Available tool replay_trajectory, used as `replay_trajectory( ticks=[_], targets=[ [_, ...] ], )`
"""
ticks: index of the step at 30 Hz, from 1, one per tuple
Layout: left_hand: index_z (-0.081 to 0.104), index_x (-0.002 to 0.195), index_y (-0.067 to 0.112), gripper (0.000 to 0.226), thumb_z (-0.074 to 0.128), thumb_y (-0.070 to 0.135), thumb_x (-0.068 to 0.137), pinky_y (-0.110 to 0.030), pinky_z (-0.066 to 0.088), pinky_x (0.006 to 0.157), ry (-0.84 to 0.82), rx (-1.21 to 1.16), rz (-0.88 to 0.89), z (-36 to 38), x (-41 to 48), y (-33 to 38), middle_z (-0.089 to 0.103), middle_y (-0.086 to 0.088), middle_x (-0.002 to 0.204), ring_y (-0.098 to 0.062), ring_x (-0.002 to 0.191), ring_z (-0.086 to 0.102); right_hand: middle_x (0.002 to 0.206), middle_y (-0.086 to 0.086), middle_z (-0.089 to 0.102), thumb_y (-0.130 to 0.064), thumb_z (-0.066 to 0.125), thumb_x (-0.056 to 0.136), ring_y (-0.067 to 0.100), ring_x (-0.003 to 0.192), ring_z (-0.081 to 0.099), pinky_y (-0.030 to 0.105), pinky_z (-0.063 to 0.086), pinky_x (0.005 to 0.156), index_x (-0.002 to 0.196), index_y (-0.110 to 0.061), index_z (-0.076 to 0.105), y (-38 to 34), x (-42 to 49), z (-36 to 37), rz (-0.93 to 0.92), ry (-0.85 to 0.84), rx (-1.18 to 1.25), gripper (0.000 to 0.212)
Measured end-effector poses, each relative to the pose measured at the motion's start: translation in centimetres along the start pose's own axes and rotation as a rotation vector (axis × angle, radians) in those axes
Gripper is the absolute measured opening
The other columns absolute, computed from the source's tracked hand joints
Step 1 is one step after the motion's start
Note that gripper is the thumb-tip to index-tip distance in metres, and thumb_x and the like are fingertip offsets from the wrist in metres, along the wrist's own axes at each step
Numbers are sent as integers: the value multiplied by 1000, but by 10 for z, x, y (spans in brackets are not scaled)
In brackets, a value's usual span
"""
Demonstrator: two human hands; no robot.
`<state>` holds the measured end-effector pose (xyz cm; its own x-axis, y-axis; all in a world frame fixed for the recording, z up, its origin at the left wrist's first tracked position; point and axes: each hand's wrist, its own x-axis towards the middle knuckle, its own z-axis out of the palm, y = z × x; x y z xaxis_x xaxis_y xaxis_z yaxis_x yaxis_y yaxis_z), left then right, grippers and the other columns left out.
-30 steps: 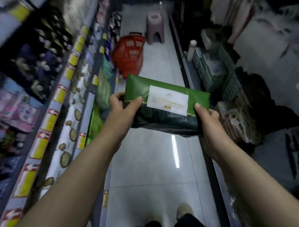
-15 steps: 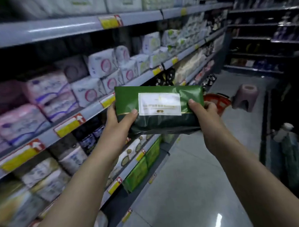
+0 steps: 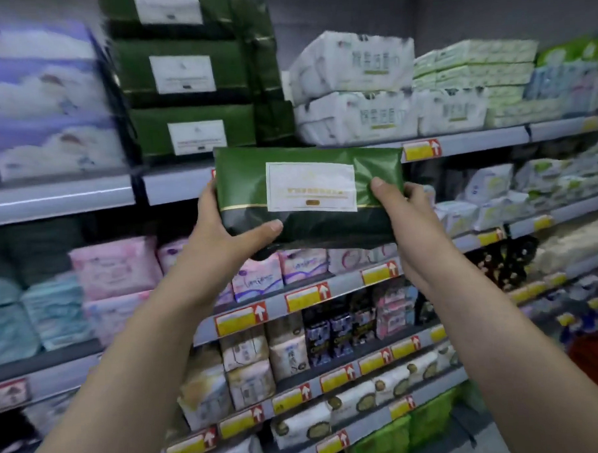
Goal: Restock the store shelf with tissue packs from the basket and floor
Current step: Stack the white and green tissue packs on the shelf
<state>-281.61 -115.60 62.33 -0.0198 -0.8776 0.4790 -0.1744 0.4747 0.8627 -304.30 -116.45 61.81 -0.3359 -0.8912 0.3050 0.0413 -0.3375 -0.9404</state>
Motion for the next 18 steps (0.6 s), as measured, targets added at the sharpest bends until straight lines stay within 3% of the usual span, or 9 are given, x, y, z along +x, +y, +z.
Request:
replay_trajectory(
  ticks=[3, 7, 11, 14, 18],
  targets=[
    [23, 147, 38, 103, 86, 24, 68, -30, 50, 94, 57, 102, 61, -31, 18, 9, 63, 15, 120, -2, 104, 63, 118, 1, 59, -49, 61, 88, 14, 105, 59, 30, 47, 85, 128, -19, 39, -13, 21, 35, -40, -82, 24, 55],
    [19, 150, 28, 100, 82, 17, 73, -27, 45, 100, 122, 187, 129, -59, 41, 15, 58, 15, 125, 4, 110, 57, 118, 0, 59, -47, 62, 88, 14, 106, 59, 33, 48, 93, 121, -23, 38, -28, 47, 76, -114, -135, 46, 47],
    [24, 148, 22, 92, 80, 13, 75, -12, 43, 91, 189, 319, 222, -83, 73, 20, 56, 15, 121, 13, 103, 53, 125, 1, 54, -50, 59, 90, 17, 112, 55, 35, 46, 98, 121, -24, 35, -39, 73, 113, -177, -153, -6, 47],
    [27, 146, 17, 91, 81, 7, 73, -1, 42, 78, 200, 379, 301, -100, 100, 24, 56, 11, 122, 3, 107, 56, 126, -1, 51, -48, 53, 94, 14, 112, 50, 29, 40, 92, 127, -20, 33, -48, 91, 136, -233, -153, -36, 47],
    [27, 145, 17, 86, 78, 6, 76, 4, 38, 72, 217, 418, 373, -113, 126, 23, 48, 28, 111, 25, 95, 50, 127, -1, 47, -46, 51, 96, 14, 108, 45, 27, 34, 88, 134, -18, 31, -53, 114, 162, -291, -143, -81, 51]
  ],
)
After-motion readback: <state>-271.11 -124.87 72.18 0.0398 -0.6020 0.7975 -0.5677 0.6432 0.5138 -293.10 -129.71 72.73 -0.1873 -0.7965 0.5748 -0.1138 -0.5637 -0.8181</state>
